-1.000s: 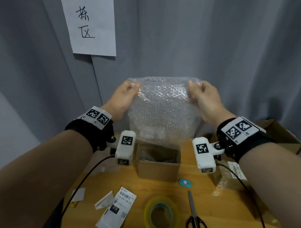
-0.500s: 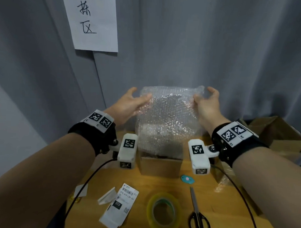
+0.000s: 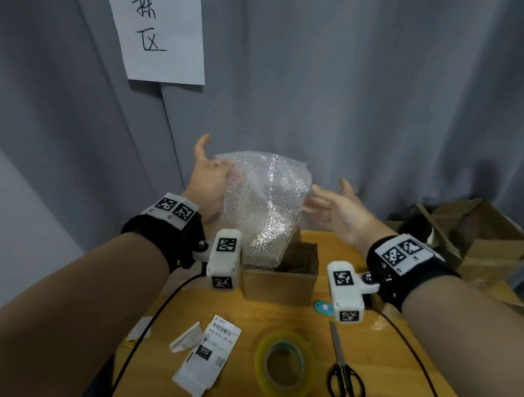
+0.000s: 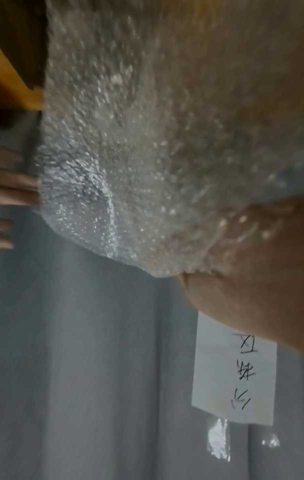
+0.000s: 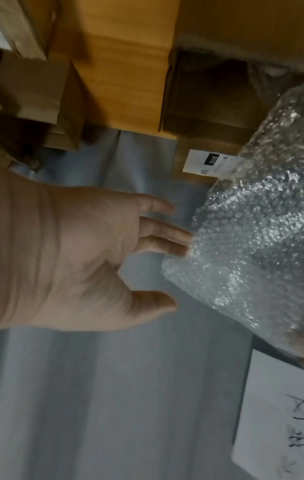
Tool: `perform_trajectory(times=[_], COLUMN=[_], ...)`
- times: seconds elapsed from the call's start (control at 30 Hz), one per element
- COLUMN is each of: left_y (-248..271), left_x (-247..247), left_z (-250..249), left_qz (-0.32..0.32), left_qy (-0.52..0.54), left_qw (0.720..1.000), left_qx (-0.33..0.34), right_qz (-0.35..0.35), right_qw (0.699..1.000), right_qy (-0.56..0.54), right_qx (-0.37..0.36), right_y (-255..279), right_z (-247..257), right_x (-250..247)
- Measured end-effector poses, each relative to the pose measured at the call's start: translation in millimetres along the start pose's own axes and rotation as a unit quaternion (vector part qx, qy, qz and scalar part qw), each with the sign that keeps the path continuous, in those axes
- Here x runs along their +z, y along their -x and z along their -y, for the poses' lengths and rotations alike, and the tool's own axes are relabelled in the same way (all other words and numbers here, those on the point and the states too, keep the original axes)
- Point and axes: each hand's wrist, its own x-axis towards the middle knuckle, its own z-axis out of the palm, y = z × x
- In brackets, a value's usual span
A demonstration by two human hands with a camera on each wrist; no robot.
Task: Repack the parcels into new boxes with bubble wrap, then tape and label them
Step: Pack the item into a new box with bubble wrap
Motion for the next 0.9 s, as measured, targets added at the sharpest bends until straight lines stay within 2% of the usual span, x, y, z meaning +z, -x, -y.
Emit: perform_trajectory(times=[0.13, 0.2, 0.3, 0.43, 0.53, 0.67, 0.77, 0.83, 0.9], left_y=[0.0, 3.9, 7.2, 10.0, 13.6, 20.2, 19.6, 16.5, 10.1], left_x=[-3.9, -3.8, 0.0, 10.8, 16.7, 19.0, 14.0, 9.6, 6.2], left_z=[4.2, 3.1, -0.5, -6.0, -11.8, -25.8, -31.6, -29.6, -23.3], left_qz=[0.011, 0.017, 0.027, 0.101, 0.160, 0.213, 0.188, 0.125, 0.052], left_qy=[-0.042, -0.045, -0.020, -0.041, -0.042, 0.022, 0.010, -0.021, -0.043], left_qw=[0.999, 0.999, 0.999, 0.994, 0.985, 0.974, 0.979, 0.989, 0.997], left_qx=[-0.022, -0.014, 0.000, 0.021, 0.052, 0.067, 0.084, 0.078, 0.035], right_qz=[-0.061, -0.068, -0.051, -0.029, -0.025, -0.018, 0.015, 0.015, -0.022], right_qw=[0.996, 0.994, 0.998, 0.998, 0.995, 0.996, 0.999, 1.000, 1.000], right_qy=[0.008, -0.021, -0.025, 0.055, 0.092, 0.077, 0.040, 0.020, -0.006], right_qx=[-0.059, -0.079, -0.041, 0.023, 0.035, 0.037, 0.024, -0.004, -0.018], right_y=[-3.6, -6.7, -10.7, -10.8, -9.5, -7.7, -4.9, -5.1, -9.6], right_z=[-4.8, 0.9, 5.2, -6.4, -17.1, -24.1, -20.8, -17.2, -13.0], right_x=[9.0, 10.1, 8.9, 15.1, 22.4, 21.4, 17.2, 14.3, 11.0])
